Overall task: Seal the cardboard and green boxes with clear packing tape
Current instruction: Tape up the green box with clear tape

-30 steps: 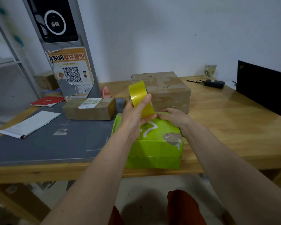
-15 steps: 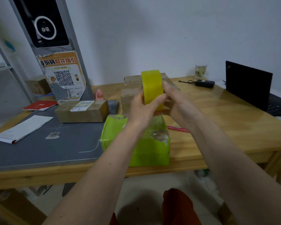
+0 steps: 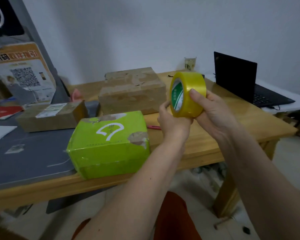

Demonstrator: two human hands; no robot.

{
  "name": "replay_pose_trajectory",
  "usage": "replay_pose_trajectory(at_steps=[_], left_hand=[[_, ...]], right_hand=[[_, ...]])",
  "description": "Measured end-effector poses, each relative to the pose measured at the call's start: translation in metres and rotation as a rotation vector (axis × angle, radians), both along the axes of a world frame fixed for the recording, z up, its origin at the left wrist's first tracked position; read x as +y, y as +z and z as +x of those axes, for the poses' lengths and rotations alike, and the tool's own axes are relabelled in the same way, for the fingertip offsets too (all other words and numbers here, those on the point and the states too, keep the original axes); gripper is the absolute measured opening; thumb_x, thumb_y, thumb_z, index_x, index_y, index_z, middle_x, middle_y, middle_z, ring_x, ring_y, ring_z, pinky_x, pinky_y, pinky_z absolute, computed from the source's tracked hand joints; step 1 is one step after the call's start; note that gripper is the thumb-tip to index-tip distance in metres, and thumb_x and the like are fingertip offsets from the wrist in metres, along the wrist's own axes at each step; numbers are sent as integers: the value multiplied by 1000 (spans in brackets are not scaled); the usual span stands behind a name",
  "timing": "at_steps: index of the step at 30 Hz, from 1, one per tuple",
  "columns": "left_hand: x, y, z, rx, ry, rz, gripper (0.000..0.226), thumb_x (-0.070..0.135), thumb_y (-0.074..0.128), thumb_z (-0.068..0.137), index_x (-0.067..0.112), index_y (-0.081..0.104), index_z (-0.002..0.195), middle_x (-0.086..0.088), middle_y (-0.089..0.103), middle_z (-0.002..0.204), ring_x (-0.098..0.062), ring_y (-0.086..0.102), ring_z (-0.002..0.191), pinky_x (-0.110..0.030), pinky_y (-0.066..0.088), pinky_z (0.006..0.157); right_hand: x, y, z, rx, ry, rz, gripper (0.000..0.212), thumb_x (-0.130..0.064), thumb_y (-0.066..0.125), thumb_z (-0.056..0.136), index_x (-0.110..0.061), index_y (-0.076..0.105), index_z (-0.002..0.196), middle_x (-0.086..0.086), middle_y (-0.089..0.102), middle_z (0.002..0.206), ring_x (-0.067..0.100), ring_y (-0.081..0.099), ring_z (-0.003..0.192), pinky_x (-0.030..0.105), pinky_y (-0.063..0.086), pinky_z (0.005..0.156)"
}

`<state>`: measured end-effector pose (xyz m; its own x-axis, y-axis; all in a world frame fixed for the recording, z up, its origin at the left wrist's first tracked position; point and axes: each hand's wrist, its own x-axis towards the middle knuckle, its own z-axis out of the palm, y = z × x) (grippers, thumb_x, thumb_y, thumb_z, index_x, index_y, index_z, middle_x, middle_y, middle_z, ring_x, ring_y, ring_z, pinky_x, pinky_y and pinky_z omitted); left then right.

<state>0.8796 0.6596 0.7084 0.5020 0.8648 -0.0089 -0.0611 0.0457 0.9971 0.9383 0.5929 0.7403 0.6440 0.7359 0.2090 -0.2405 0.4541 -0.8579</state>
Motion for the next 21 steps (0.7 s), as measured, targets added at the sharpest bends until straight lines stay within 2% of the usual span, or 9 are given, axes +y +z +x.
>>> replay_pose_trajectory(at_steps=[2, 3, 6, 8, 11, 14, 18, 21], left_hand=[[-3, -8, 8, -28, 10, -217, 79, -4, 81, 67, 22, 42, 131, -1, 54, 118, -24, 61, 106, -42, 53, 95], [-5, -9, 11, -71, 13, -326, 72, -9, 78, 70, 18, 43, 127, -6, 58, 114, -24, 63, 101, -38, 54, 93], [-6, -12, 18, -169, -13, -533, 35, -21, 67, 73, 6, 57, 93, -8, 66, 79, -24, 65, 82, -29, 55, 77], [-2, -15, 24, -195, -21, -601, 27, -25, 61, 75, 2, 61, 75, -6, 65, 60, -23, 65, 71, -27, 55, 68], [4, -19, 32, -159, -29, -659, 20, -16, 64, 82, 2, 64, 75, -4, 66, 51, -14, 66, 52, -30, 60, 69], [10, -24, 42, -121, -13, -649, 14, -7, 68, 84, 6, 67, 78, -3, 68, 55, -10, 67, 53, -37, 60, 82], [19, -29, 58, -138, 10, -622, 9, -7, 67, 85, 2, 67, 84, -3, 65, 52, -9, 63, 47, -33, 59, 77], [27, -32, 71, -124, 4, -598, 11, -9, 66, 85, 1, 67, 87, -4, 65, 55, -10, 63, 47, -29, 59, 70]], right_hand=[[-2, -9, 7, -12, -7, -9, 69, -28, 78, 62, -1, 57, 122, 19, 66, 121, 29, 63, 113, 43, 53, 94], [-2, -13, 10, -25, -9, -15, 66, -29, 78, 62, -2, 59, 120, 18, 66, 120, 29, 63, 112, 42, 52, 94], [1, -24, 18, -41, -23, -19, 60, -30, 78, 60, -6, 63, 112, 16, 68, 115, 27, 64, 109, 44, 50, 99], [6, -30, 25, -20, -26, -9, 61, -31, 82, 56, -7, 64, 110, 14, 68, 112, 25, 65, 106, 44, 48, 100], [14, -39, 38, -13, -44, 9, 76, -41, 92, 45, -9, 65, 108, 14, 67, 112, 25, 63, 105, 41, 49, 97], [22, -45, 52, 4, -63, 23, 80, -44, 93, 42, -10, 65, 108, 13, 67, 112, 24, 63, 105, 39, 50, 95], [39, -54, 68, 24, -131, 26, 57, -34, 83, 55, -9, 64, 104, 9, 68, 102, 22, 62, 99, 36, 51, 88], [54, -62, 85, 49, -242, -5, 38, -22, 74, 71, -8, 63, 104, 6, 68, 98, 21, 62, 97, 41, 49, 90]])
